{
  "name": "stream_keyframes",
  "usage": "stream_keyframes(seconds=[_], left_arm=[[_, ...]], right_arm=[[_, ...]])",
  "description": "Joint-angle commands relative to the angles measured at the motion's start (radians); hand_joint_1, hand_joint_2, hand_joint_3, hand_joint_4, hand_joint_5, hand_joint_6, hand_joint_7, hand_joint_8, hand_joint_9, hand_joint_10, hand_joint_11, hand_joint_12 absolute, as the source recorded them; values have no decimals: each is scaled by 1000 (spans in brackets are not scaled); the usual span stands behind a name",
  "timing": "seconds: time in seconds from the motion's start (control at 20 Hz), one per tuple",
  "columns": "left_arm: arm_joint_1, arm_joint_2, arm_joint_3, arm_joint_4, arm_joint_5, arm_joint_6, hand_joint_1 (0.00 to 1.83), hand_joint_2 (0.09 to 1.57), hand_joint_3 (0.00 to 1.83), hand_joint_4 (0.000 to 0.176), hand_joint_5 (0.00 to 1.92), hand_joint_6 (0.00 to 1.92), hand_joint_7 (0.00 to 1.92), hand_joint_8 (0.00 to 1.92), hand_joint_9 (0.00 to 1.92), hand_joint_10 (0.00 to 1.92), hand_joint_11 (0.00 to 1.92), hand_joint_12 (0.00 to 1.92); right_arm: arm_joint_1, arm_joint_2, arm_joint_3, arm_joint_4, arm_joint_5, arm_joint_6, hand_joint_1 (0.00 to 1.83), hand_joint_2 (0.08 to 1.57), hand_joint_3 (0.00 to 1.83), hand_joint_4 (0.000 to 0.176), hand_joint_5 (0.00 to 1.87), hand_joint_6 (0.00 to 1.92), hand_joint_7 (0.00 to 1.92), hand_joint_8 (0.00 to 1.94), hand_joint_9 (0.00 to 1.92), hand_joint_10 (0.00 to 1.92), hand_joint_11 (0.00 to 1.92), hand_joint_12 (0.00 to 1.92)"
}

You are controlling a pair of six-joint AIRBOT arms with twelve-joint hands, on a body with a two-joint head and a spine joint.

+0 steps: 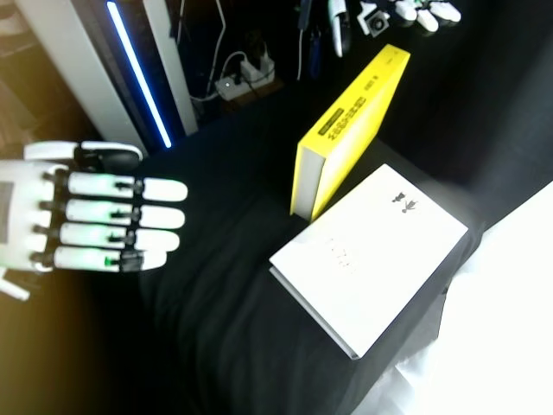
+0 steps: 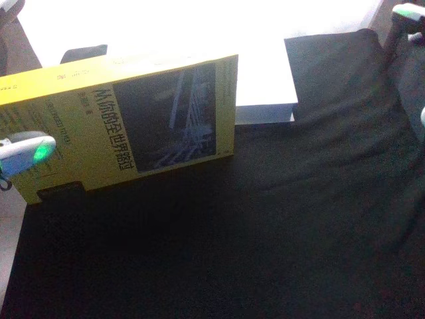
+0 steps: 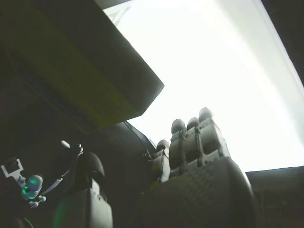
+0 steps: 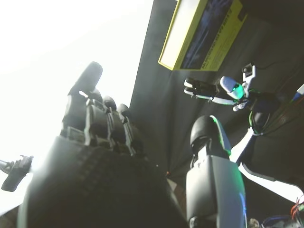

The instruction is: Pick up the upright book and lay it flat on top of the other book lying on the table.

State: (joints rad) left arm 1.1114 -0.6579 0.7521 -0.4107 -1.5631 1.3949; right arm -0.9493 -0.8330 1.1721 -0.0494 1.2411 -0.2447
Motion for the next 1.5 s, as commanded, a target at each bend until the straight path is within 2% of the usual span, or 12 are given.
stream_keyframes(seconds=[0.0,0.2,0.45,0.6,0.75,0.85,1.05,1.15,1.25,1.3,1.35,1.45], left_arm=[[-12,7,0,19,-124,1,431,1000,17,176,0,0,0,0,0,0,0,0],[-23,7,-3,24,-121,22,477,1027,16,171,0,0,0,0,0,0,0,0],[-29,1,13,-32,-68,22,502,1047,11,82,0,0,0,0,0,0,0,0],[-37,-7,26,-58,-33,22,471,1036,4,129,0,0,0,0,0,0,0,0],[-57,-25,44,-71,22,21,465,1029,0,126,0,0,0,0,0,0,0,0],[-66,-37,51,-77,43,21,486,980,0,172,0,0,0,0,0,0,0,0],[-77,-62,77,-96,96,3,413,963,3,176,58,2,100,6,61,13,0,170],[-80,-72,86,-103,117,-6,629,1019,3,40,376,37,529,67,464,353,124,1306],[-81,-78,90,-103,127,-9,741,1055,6,0,637,578,724,722,635,1260,526,1717],[-82,-79,88,-101,122,-9,835,1094,8,0,779,1537,880,1681,939,1789,944,1880],[-81,-79,83,-96,107,-10,948,1119,11,42,995,1844,1177,1873,1263,1895,1316,1913],[-78,-70,65,-75,61,-10,957,1151,11,43,1187,1918,1408,1919,1539,1920,1619,1921]], right_arm=[[14,11,2,32,107,4,281,1118,356,0,0,0,0,0,0,0,0,0],[16,11,2,31,106,4,369,1119,331,0,0,0,0,0,0,0,0,0],[16,4,1,31,106,4,331,1190,193,0,0,0,0,0,0,0,0,0],[16,1,1,30,106,4,342,1208,170,0,0,0,0,0,0,0,0,0],[16,-1,2,30,106,4,361,1219,155,0,0,0,0,0,0,0,0,0],[16,-1,1,30,106,4,414,1229,142,0,0,0,0,0,0,0,0,0],[15,-9,1,30,106,4,498,1241,121,0,0,0,0,0,0,0,0,0],[15,-10,1,30,106,5,506,1243,110,0,0,0,0,0,0,0,0,0],[14,-11,0,30,106,5,522,1250,106,0,0,0,0,0,0,0,0,0],[14,-11,0,30,106,5,554,1249,101,0,0,0,0,0,0,0,0,0],[14,-11,-1,30,106,5,558,1249,99,0,0,0,0,0,0,0,0,0],[14,-11,-3,30,106,5,553,1255,92,0,0,0,0,0,0,0,0,0]])
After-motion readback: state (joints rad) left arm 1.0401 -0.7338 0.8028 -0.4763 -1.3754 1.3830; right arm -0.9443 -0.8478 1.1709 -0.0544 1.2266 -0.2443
